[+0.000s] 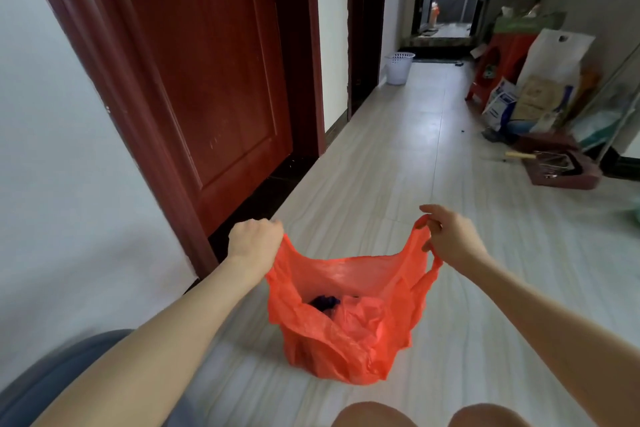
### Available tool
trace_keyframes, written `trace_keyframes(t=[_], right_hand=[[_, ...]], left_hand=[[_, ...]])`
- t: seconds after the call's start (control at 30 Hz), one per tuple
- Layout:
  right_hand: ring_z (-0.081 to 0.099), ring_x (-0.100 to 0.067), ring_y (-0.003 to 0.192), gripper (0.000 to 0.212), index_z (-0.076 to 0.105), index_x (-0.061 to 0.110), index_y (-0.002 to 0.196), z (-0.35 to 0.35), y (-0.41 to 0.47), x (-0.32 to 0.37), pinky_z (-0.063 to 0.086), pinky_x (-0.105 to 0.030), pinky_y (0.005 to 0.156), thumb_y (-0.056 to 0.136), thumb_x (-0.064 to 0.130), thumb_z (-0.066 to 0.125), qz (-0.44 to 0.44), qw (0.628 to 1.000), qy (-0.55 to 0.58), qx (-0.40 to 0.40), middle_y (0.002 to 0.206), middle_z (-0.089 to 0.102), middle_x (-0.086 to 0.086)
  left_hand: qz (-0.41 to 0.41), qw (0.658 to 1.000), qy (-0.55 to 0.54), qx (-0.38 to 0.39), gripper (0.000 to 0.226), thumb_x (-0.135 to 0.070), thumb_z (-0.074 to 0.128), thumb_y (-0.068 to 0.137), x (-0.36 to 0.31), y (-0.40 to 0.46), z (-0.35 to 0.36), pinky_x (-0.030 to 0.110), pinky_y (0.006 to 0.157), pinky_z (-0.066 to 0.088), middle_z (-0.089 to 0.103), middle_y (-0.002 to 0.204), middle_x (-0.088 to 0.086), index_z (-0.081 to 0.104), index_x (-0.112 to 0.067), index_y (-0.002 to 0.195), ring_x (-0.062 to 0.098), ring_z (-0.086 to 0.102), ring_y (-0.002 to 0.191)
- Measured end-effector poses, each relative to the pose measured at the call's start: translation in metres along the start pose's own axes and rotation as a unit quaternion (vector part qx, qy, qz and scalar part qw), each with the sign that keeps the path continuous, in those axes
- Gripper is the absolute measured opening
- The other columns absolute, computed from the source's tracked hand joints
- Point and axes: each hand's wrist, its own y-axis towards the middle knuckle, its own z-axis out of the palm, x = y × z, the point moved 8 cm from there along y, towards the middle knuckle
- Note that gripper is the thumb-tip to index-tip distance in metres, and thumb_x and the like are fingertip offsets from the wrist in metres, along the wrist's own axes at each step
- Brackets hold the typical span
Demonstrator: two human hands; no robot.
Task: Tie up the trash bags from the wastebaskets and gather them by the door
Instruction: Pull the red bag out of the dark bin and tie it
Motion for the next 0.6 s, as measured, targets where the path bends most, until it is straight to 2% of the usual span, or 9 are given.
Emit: trace_keyframes(t=[0.07, 0.1, 0.17, 0.23, 0.3, 0.4, 0.47, 0.53, 0.6], right_hand=[[0.068, -0.032, 0.083, 0.035, 0.060, 0.013, 0.116, -0.009, -0.001, 0.005, 0.054, -0.035, 0.071, 0.089, 0.007, 0.038, -0.011, 0.997, -0.067, -0.021, 0.097, 0.072, -0.009], [0.066, -0.035, 0.089, 0.033, 0.061, 0.014, 0.114, -0.015, -0.003, 0.007, 0.050, -0.033, 0.071, 0.089, 0.010, 0.039, -0.009, 0.994, -0.100, -0.034, 0.099, 0.071, -0.012], [0.062, -0.038, 0.093, 0.029, 0.059, 0.018, 0.112, -0.025, -0.006, 0.007, 0.043, -0.033, 0.066, 0.092, 0.016, 0.038, 0.005, 0.990, -0.132, -0.056, 0.100, 0.070, -0.015], [0.061, -0.039, 0.089, 0.029, 0.056, 0.019, 0.114, -0.032, -0.007, 0.003, 0.046, -0.036, 0.068, 0.095, 0.019, 0.033, 0.018, 0.990, -0.119, -0.075, 0.100, 0.068, -0.016], [0.061, -0.038, 0.090, 0.031, 0.052, 0.021, 0.119, -0.038, -0.006, -0.002, 0.049, -0.039, 0.072, 0.096, 0.021, 0.031, 0.034, 0.993, -0.076, -0.082, 0.103, 0.067, -0.016], [0.058, -0.037, 0.105, 0.039, 0.038, 0.018, 0.136, -0.041, -0.003, -0.011, 0.049, -0.042, 0.084, 0.097, 0.020, 0.033, 0.063, 0.997, -0.022, -0.049, 0.119, 0.061, -0.019], [0.056, -0.036, 0.106, 0.048, 0.029, 0.012, 0.143, -0.046, -0.003, -0.015, 0.046, -0.042, 0.088, 0.096, 0.014, 0.036, 0.072, 0.997, 0.019, -0.033, 0.118, 0.060, -0.024], [0.058, -0.032, 0.088, 0.054, 0.025, 0.010, 0.145, -0.057, -0.001, -0.021, 0.048, -0.039, 0.078, 0.093, 0.008, 0.037, 0.074, 0.992, 0.086, -0.055, 0.096, 0.060, -0.021], [0.056, -0.027, 0.076, 0.052, 0.031, 0.011, 0.143, -0.070, 0.000, -0.027, 0.046, -0.033, 0.065, 0.092, 0.005, 0.038, 0.066, 0.985, 0.130, -0.095, 0.085, 0.057, -0.014]], left_hand=[[-0.078, 0.983, -0.144, 0.083, 0.020, -0.010, 0.044, 0.089, 0.012, 0.000, 0.010, 0.035, 0.074, 0.048, 0.065, 0.104, 0.012, 0.059, -0.009, 0.103, 0.031, 0.063, 0.097], [-0.118, 0.945, -0.285, 0.108, 0.017, -0.012, 0.045, 0.090, 0.012, -0.001, 0.014, 0.033, 0.071, 0.049, 0.066, 0.096, 0.013, 0.060, -0.009, 0.098, 0.028, 0.064, 0.088], [-0.172, 0.776, -0.586, 0.160, 0.014, -0.005, 0.047, 0.090, -0.006, -0.006, 0.022, 0.031, 0.063, 0.050, 0.061, 0.078, 0.011, 0.057, -0.009, 0.098, 0.020, 0.062, 0.065], [-0.180, 0.615, -0.748, 0.172, 0.025, 0.002, 0.046, 0.091, -0.024, -0.007, 0.019, 0.036, 0.063, 0.051, 0.057, 0.077, 0.010, 0.051, -0.009, 0.113, 0.018, 0.058, 0.062], [-0.163, 0.549, -0.802, 0.172, 0.038, 0.008, 0.046, 0.089, -0.034, -0.006, 0.011, 0.045, 0.071, 0.052, 0.053, 0.081, 0.011, 0.045, -0.009, 0.123, 0.022, 0.055, 0.065], [-0.137, 0.654, -0.712, 0.217, 0.049, 0.011, 0.050, 0.086, -0.037, -0.005, 0.013, 0.041, 0.076, 0.052, 0.052, 0.074, 0.011, 0.045, -0.015, 0.127, 0.019, 0.055, 0.058], [-0.132, 0.729, -0.639, 0.207, 0.043, 0.009, 0.053, 0.085, -0.033, -0.001, 0.014, 0.031, 0.065, 0.052, 0.055, 0.071, 0.008, 0.051, -0.010, 0.124, 0.012, 0.057, 0.045], [-0.153, 0.779, -0.602, 0.084, 0.035, 0.003, 0.058, 0.083, -0.015, 0.009, 0.006, 0.022, 0.051, 0.052, 0.059, 0.071, 0.009, 0.057, -0.008, 0.116, 0.006, 0.057, 0.037], [-0.168, 0.779, -0.603, -0.046, 0.026, -0.005, 0.058, 0.084, -0.004, 0.013, -0.005, 0.027, 0.057, 0.056, 0.067, 0.083, 0.012, 0.059, -0.010, 0.110, 0.011, 0.062, 0.048]])
